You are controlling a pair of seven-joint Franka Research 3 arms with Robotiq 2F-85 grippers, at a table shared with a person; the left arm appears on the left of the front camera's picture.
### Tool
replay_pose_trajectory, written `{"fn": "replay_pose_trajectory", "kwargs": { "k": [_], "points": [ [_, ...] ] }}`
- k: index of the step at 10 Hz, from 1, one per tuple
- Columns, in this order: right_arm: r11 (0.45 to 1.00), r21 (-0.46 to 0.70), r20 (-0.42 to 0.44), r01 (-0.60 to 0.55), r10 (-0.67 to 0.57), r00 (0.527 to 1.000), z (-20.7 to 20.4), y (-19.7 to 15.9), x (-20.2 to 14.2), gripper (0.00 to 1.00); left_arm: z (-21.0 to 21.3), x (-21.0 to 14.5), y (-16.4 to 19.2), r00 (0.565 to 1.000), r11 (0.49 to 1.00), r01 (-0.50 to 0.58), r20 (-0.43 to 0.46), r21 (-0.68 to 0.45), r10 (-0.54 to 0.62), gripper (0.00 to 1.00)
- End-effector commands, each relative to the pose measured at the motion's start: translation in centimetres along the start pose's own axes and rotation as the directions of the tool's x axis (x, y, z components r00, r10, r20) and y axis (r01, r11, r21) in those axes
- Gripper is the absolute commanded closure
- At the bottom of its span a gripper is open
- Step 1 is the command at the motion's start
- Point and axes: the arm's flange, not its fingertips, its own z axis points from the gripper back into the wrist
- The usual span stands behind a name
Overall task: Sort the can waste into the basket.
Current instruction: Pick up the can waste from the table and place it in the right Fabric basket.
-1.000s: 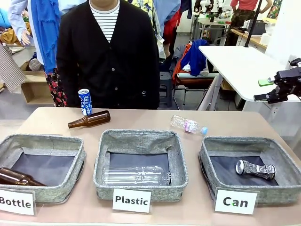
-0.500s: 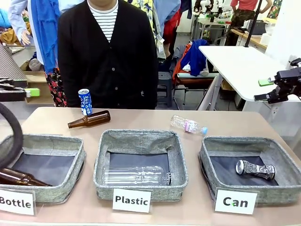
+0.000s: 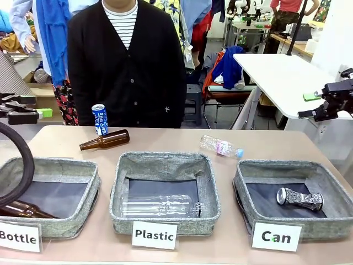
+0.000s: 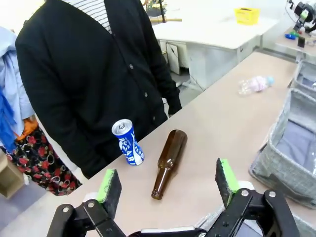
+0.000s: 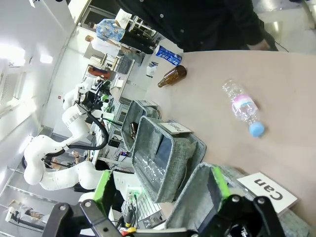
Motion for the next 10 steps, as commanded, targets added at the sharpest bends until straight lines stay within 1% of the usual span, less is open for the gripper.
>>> {"fn": "replay_pose_trajectory", "kwargs": {
  "k": [1,2,3,4,5,6,7,8,9,10],
  "points": [
    [1.0,0.008,-0.005,-0.012,0.012,1.0,0.1,0.3,0.1,0.0,0.7,0.3,0.2,1.0,1.0,-0.013,0.01,-0.014,0.014,0.0],
    [1.0,0.008,-0.005,-0.012,0.012,1.0,0.1,0.3,0.1,0.0,0.0,0.0,0.0,1.0,1.0,0.0,0.0,0.0,0.0,0.0],
    [1.0,0.008,-0.005,-0.012,0.012,1.0,0.1,0.3,0.1,0.0,-2.0,0.7,1.3,0.995,0.996,0.052,-0.086,-0.076,-0.059,0.0],
    [1.0,0.008,-0.005,-0.012,0.012,1.0,0.1,0.3,0.1,0.0,-4.2,1.4,3.4,0.98,0.985,0.095,-0.158,-0.145,-0.118,0.0],
    [1.0,0.008,-0.005,-0.012,0.012,1.0,0.1,0.3,0.1,0.0,-6.1,1.2,5.0,0.967,0.959,0.14,-0.176,-0.245,-0.186,0.0],
    [1.0,0.008,-0.005,-0.012,0.012,1.0,0.1,0.3,0.1,0.0,-7.7,0.7,6.4,0.953,0.951,0.203,-0.177,-0.233,-0.246,0.0],
    [1.0,0.008,-0.005,-0.012,0.012,1.0,0.1,0.3,0.1,0.0,-9.0,0.2,7.8,0.951,0.951,0.204,-0.182,-0.231,-0.248,0.0],
    [1.0,0.008,-0.005,-0.012,0.012,1.0,0.1,0.3,0.1,0.0,-10.0,-0.4,9.2,0.948,0.946,0.201,-0.193,-0.254,-0.253,0.0],
    [1.0,0.008,-0.005,-0.012,0.012,1.0,0.1,0.3,0.1,0.0,-10.9,-1.1,10.6,0.951,0.945,0.171,-0.203,-0.277,-0.232,0.0],
    [1.0,0.008,-0.005,-0.012,0.012,1.0,0.1,0.3,0.1,0.0,-11.4,-1.9,12.8,0.948,0.933,0.124,-0.237,-0.337,-0.212,0.0]
  ]
}}
